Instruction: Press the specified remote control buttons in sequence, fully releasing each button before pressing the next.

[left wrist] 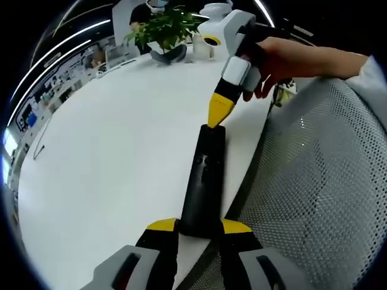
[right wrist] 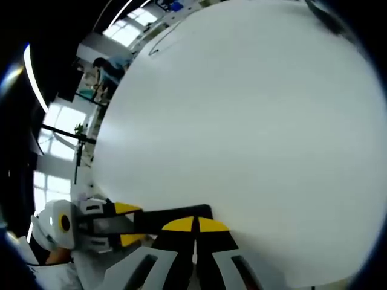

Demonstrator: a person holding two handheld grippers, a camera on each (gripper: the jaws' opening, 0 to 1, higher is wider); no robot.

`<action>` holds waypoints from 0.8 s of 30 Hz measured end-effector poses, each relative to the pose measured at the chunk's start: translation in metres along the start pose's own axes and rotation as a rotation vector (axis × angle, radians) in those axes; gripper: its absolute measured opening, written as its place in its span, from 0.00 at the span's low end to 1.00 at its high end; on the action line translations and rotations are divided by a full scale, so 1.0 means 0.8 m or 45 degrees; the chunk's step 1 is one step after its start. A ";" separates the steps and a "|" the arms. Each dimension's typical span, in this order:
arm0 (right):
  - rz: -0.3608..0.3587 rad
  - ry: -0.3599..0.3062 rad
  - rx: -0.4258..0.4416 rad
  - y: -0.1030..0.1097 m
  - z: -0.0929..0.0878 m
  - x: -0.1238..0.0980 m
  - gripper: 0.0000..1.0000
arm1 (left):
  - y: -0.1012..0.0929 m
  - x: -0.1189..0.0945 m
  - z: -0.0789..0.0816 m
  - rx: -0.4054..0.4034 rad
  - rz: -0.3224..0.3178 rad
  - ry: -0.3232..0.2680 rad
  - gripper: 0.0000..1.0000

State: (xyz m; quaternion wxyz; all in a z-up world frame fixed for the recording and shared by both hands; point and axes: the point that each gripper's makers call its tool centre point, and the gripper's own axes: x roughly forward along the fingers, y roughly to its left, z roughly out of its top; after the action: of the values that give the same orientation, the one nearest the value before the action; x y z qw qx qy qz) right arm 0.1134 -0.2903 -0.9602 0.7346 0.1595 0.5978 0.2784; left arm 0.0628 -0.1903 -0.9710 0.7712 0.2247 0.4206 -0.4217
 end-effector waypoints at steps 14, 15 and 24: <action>-0.034 -0.026 -0.012 0.004 0.003 0.002 0.00 | 0.000 -0.001 0.001 0.018 -0.003 -0.032 0.25; -0.034 -0.024 -0.009 0.003 0.003 0.001 0.00 | 0.000 -0.001 0.001 0.019 -0.004 -0.033 0.25; -0.009 -0.070 -0.013 0.009 0.013 -0.006 0.00 | 0.000 -0.002 0.002 0.021 -0.004 -0.039 0.26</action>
State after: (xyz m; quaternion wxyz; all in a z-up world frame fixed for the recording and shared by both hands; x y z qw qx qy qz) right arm 0.1209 -0.2865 -0.9503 0.7525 0.1613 0.5766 0.2744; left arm 0.0633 -0.1905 -0.9689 0.7750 0.2240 0.4055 -0.4300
